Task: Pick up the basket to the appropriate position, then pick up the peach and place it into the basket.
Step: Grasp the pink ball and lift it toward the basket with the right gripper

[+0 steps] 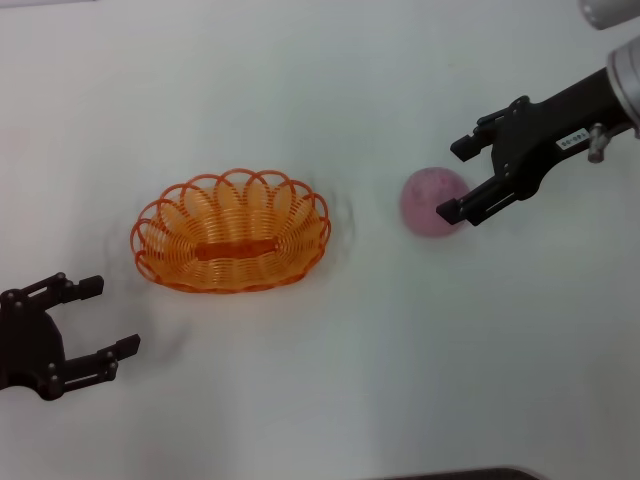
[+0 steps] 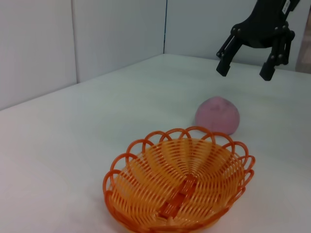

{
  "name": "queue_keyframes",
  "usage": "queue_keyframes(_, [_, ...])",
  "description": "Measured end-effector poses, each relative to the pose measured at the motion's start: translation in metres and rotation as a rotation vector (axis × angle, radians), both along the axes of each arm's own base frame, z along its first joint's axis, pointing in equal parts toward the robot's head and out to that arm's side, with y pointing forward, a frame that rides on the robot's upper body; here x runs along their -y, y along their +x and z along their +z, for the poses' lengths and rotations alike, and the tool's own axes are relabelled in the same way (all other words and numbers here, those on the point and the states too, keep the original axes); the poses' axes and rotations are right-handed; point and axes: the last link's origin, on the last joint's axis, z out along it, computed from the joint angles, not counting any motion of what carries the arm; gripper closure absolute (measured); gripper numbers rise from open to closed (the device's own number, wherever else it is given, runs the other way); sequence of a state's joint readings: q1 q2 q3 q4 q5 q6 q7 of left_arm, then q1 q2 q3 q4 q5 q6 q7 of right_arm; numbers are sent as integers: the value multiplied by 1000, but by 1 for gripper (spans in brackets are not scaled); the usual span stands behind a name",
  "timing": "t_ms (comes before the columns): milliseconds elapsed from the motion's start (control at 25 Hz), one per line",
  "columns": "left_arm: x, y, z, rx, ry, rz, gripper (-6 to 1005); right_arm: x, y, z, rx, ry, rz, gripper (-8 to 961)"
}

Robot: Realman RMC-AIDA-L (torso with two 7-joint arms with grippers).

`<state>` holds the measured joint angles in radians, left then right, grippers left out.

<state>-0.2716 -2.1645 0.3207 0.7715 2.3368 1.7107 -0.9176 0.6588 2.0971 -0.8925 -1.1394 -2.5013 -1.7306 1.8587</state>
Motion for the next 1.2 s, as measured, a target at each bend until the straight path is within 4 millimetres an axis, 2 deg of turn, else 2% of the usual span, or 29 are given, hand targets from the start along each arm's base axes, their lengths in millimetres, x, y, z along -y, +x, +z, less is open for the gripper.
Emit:
queue_keyframes(200, [-1,0,0,0,1,-2,185,-4,-10,-6,74,-38,33,19])
queue_keyframes(640, [-2,1,0,1,2,-6,185,-15,-16,-16,202,-18,62,34])
queue_keyframes(1200, [-2,1,1,-3,4,-3,185,-21,-11,-41,254,-21,77,54])
